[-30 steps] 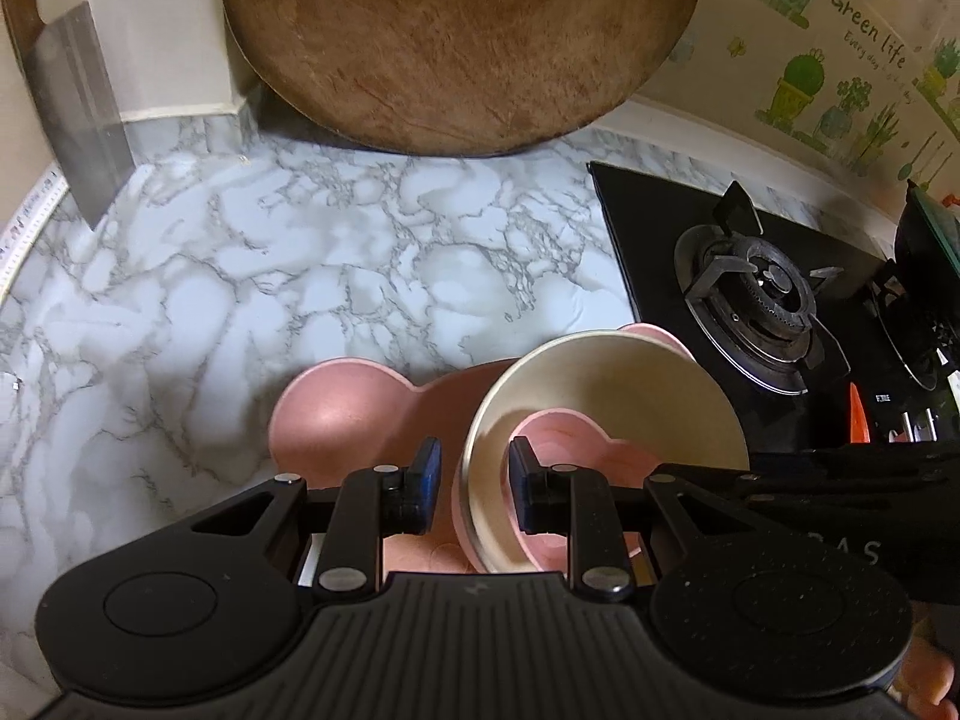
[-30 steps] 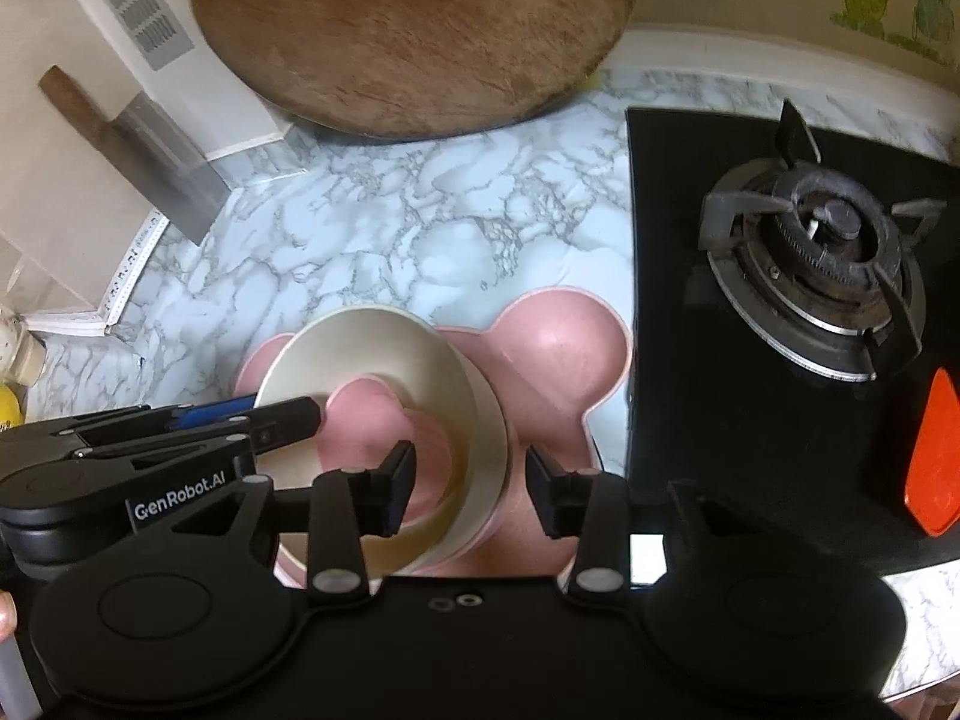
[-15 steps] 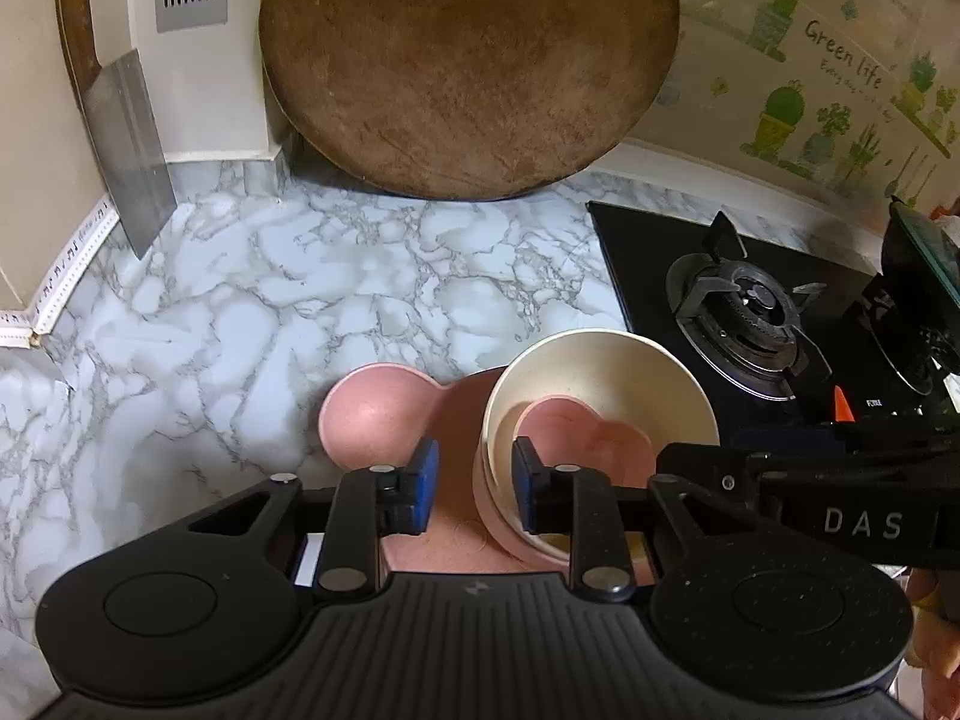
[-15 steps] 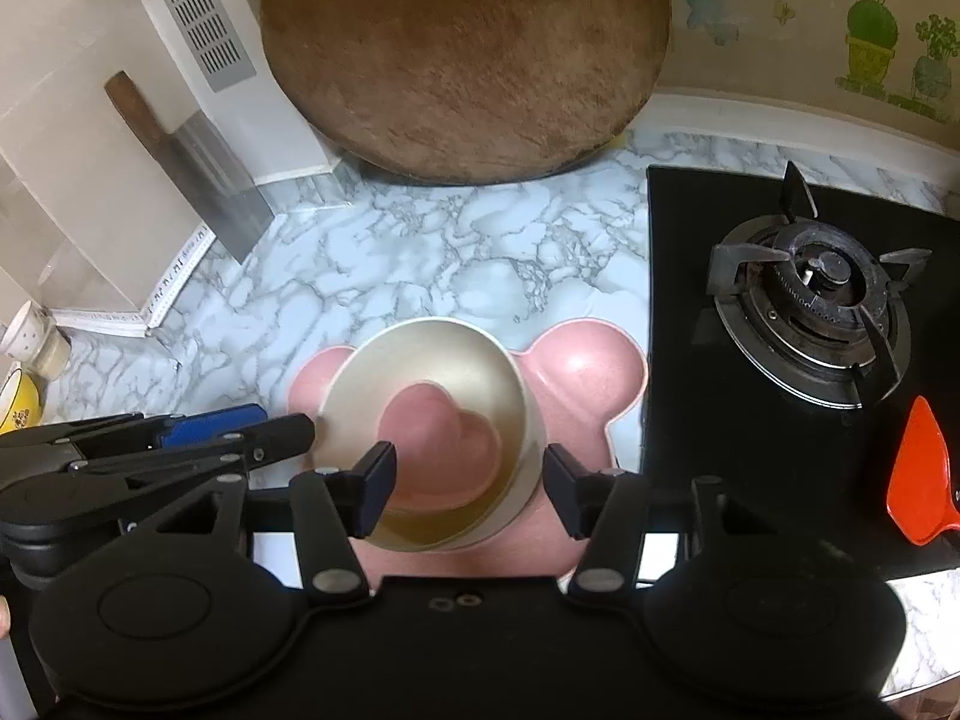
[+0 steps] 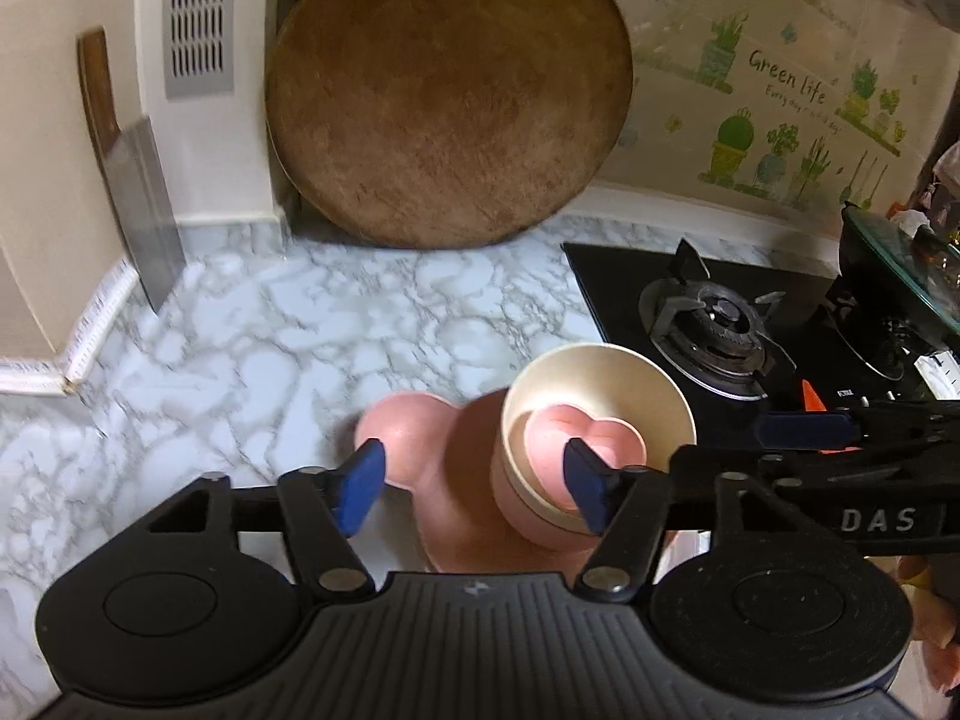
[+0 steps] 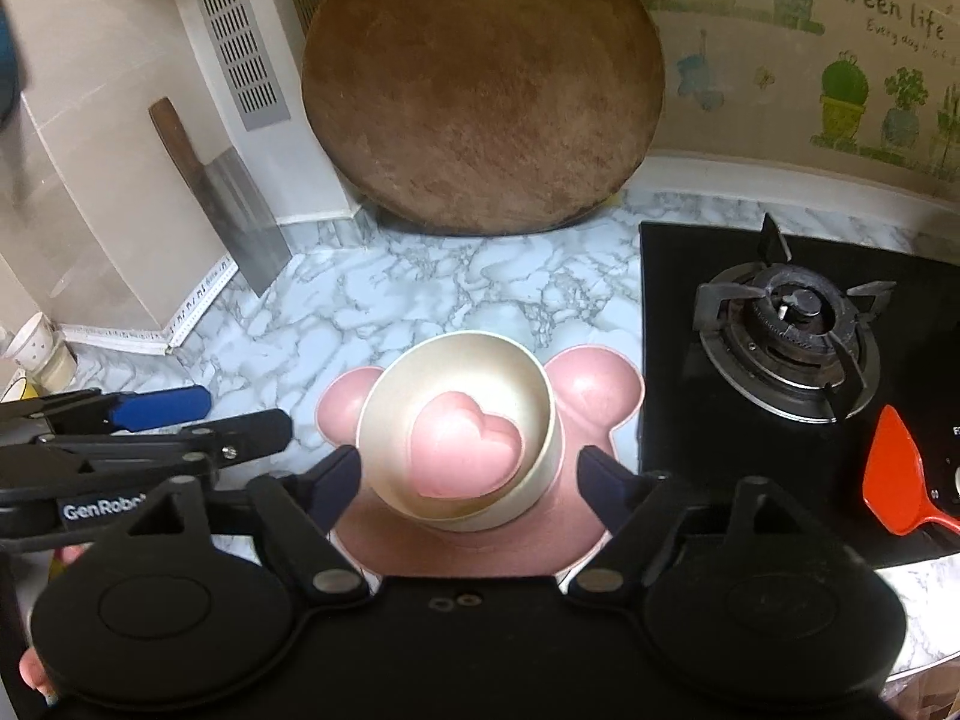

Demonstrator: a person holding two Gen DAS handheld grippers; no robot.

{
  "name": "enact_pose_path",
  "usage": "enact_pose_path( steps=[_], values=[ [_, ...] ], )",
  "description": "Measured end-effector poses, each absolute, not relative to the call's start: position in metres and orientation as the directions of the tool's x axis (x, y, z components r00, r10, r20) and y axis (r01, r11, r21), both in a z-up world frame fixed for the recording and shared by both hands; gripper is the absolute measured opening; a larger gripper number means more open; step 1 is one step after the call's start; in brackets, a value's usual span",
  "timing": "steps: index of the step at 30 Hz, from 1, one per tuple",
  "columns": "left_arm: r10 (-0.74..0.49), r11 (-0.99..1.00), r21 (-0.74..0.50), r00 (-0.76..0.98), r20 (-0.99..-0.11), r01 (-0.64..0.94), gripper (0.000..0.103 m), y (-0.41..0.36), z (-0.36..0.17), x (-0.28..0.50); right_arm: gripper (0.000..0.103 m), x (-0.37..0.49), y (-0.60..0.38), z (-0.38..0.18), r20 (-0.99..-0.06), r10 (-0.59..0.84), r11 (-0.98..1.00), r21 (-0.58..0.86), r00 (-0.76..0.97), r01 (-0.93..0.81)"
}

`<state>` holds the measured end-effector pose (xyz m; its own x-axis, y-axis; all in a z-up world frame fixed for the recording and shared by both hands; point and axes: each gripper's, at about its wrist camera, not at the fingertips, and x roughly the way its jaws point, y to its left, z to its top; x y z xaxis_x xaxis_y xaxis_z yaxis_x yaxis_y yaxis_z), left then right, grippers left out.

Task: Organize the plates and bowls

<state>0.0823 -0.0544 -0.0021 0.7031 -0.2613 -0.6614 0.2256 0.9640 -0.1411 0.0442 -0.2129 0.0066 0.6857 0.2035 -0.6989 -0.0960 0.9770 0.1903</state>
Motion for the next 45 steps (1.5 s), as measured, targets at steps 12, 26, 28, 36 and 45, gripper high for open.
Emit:
enact_pose_path(
  steps=[12, 26, 28, 36, 45],
  values=[
    [-0.291, 0.956, -0.154, 0.756, -0.587, 0.248, 0.078, -0.038, 0.006, 0.052, 0.103, -0.002, -0.216, 0.013, -0.538, 0.21, 0.973, 0.194, 0.817, -0.122],
    [-0.355, 0.935, -0.204, 0.784, -0.509, 0.29, 0.103, -0.026, -0.005, 0.017, 0.103, -0.045, -0.21, 0.003, -0.425, 0.185, 0.976, 0.181, 0.886, -0.117],
    [-0.354, 0.935, -0.196, 0.784, -0.51, 0.295, 0.103, -0.027, -0.006, 0.013, 0.103, -0.051, -0.208, -0.001, -0.406, 0.18, 0.978, 0.173, 0.896, -0.118],
    [-0.331, 0.943, -0.212, 0.787, -0.52, 0.256, 0.103, -0.021, -0.014, -0.002, 0.103, -0.066, -0.202, -0.006, -0.421, 0.123, 0.984, 0.171, 0.899, -0.054],
    [-0.325, 0.944, -0.238, 0.776, -0.541, 0.23, 0.103, -0.02, -0.021, -0.012, 0.103, -0.071, -0.205, -0.011, -0.453, 0.075, 0.98, 0.197, 0.889, 0.018]
  ],
)
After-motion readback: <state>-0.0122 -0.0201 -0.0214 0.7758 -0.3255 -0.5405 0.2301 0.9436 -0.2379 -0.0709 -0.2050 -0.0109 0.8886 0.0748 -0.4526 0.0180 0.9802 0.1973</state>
